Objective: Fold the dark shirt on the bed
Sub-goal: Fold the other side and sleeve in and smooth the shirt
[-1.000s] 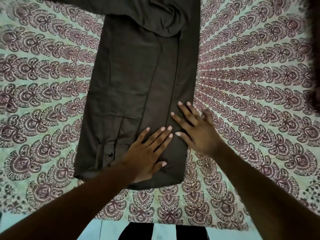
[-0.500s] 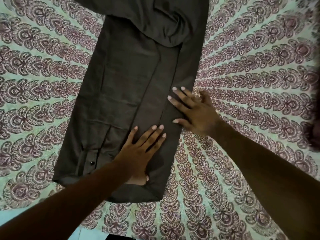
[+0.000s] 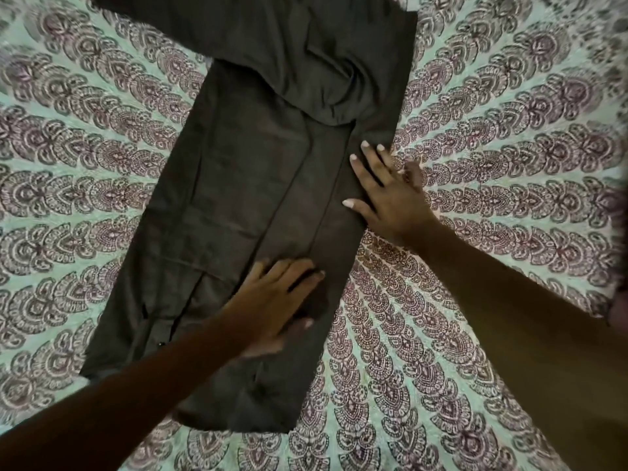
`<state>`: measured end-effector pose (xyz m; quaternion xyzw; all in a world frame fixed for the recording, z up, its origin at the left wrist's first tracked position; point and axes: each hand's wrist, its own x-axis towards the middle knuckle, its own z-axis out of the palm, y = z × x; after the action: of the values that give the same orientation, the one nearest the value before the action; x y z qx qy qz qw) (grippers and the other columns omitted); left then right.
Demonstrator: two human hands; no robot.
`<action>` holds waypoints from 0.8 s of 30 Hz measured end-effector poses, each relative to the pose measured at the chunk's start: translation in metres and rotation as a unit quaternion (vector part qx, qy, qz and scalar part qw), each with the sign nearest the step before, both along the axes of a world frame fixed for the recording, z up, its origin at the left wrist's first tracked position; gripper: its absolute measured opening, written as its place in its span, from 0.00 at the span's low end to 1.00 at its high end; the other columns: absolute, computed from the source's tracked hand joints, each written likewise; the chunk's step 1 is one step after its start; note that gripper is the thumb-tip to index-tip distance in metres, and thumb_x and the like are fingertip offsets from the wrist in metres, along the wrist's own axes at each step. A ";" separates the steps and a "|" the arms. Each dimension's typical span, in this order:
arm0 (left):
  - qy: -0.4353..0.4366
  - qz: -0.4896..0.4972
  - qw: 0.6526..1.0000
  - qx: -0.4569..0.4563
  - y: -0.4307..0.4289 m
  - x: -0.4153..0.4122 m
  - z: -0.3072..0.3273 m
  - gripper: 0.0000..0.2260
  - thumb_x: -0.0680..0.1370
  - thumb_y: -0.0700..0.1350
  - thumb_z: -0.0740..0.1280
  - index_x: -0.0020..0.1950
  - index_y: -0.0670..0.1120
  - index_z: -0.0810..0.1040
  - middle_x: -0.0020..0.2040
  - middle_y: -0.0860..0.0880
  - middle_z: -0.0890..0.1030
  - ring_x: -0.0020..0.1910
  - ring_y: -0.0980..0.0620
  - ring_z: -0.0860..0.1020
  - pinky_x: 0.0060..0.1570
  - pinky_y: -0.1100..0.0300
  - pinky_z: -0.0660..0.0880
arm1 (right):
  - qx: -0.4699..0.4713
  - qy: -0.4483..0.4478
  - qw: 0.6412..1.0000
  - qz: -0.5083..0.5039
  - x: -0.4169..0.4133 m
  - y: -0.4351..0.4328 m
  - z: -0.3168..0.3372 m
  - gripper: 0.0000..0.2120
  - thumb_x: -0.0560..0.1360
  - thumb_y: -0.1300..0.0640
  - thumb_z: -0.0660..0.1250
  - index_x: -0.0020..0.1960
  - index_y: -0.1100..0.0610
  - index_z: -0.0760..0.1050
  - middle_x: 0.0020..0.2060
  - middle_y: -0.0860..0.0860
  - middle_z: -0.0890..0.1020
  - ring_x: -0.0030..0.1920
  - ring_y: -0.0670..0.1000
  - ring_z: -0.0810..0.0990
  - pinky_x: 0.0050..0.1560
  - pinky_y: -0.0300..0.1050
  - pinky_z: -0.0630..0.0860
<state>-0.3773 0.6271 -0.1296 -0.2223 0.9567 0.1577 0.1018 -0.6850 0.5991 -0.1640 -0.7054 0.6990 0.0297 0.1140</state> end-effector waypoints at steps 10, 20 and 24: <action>-0.143 -0.012 0.989 0.020 -0.106 -0.093 -0.009 0.78 0.50 0.82 0.71 0.81 0.50 0.27 0.81 0.47 0.25 0.82 0.43 0.29 0.75 0.26 0.39 | 0.053 0.027 0.998 -0.038 -0.065 -0.078 0.010 0.40 0.81 0.29 0.42 0.85 0.53 0.47 0.85 0.52 0.48 0.84 0.57 0.50 0.77 0.72 0.53; -0.131 -0.001 0.986 0.105 -0.115 -0.092 -0.020 0.77 0.50 0.80 0.74 0.78 0.58 0.22 0.78 0.53 0.20 0.78 0.47 0.22 0.70 0.24 0.30 | 0.106 0.038 0.991 -0.070 -0.107 -0.167 0.031 0.40 0.83 0.31 0.46 0.86 0.54 0.43 0.85 0.50 0.44 0.85 0.54 0.43 0.78 0.72 0.45; -0.123 -0.002 0.985 0.120 -0.117 -0.092 -0.020 0.77 0.51 0.79 0.75 0.78 0.58 0.22 0.78 0.54 0.20 0.78 0.47 0.22 0.70 0.25 0.29 | 0.117 0.034 0.987 -0.107 -0.110 -0.194 0.033 0.40 0.83 0.31 0.47 0.86 0.54 0.43 0.85 0.50 0.44 0.85 0.54 0.42 0.78 0.73 0.45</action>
<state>-0.4694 0.5103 -0.1491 -0.2246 0.9116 0.2423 0.2448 -0.7951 0.4049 -0.1307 -0.6072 0.7653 0.1228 0.1747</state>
